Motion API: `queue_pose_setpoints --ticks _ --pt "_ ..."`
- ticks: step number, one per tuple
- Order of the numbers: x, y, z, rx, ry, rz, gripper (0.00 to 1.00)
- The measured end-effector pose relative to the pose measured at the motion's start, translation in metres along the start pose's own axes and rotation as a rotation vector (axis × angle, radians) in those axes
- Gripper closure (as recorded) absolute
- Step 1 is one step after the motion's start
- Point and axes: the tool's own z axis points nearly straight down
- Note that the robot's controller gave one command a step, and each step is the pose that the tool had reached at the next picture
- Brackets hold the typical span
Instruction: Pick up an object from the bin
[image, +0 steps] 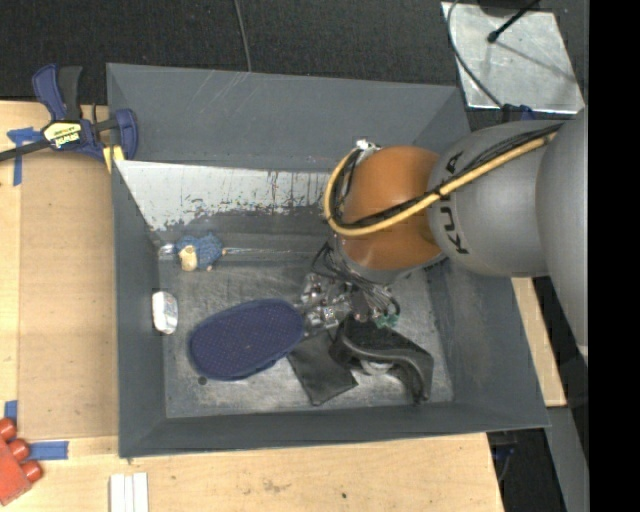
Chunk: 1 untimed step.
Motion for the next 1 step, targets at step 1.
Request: queue_pose_setpoints --ticks 1 --pt "0.0001 0.0000 0.0001 0.000 0.000 0.001 0.00"
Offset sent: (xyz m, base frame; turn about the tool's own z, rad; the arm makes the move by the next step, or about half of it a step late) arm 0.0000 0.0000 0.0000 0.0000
